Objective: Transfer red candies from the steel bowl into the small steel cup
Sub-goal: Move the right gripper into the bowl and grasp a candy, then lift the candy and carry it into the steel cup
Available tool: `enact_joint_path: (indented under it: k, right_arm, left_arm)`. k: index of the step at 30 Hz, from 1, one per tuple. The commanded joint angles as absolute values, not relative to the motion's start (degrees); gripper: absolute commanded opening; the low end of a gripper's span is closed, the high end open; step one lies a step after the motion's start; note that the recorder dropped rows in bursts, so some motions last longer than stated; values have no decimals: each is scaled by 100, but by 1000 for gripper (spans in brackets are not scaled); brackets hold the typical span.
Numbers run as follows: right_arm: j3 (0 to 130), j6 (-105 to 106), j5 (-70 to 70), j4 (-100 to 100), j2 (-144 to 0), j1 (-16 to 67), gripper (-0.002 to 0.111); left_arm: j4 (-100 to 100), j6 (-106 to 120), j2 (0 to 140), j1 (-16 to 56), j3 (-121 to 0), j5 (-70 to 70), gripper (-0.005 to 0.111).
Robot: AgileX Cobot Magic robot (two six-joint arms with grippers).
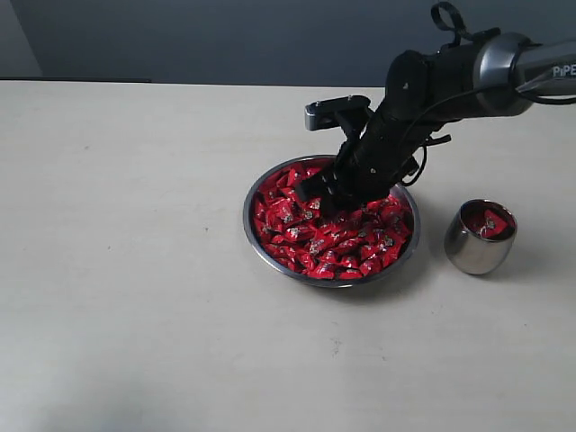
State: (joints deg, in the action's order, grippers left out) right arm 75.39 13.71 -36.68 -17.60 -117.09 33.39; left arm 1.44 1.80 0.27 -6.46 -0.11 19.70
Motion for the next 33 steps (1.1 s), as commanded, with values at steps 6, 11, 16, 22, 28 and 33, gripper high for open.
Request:
enact_joint_path:
  k: [6,11,16,22,28,33]
  right_arm:
    - [7573,1420,-3607,-1645,-11919,3334,32]
    - [7573,1420,-3605,-1501,-11883,3334,-1]
    - [7573,1420,-3654,-1501,-11678,3334,0]
    - [7573,1420,-3846,-1284,-11208,3334,0]
    - [7573,180,-4178,174,-10586,3312,0]
    - [7374,-622,-4138,1036,-9886,3312,0]
  left_arm:
    - [155,168,0,-618,0,1914,0]
    - [155,168,0,-618,0,1914,0]
    - [155,168,0,-618,0,1914,0]
    - [155,168,0,-618,0,1914,0]
    - [155,168,0,-618,0,1914,0]
    - [155,168,0,-618,0,1914,0]
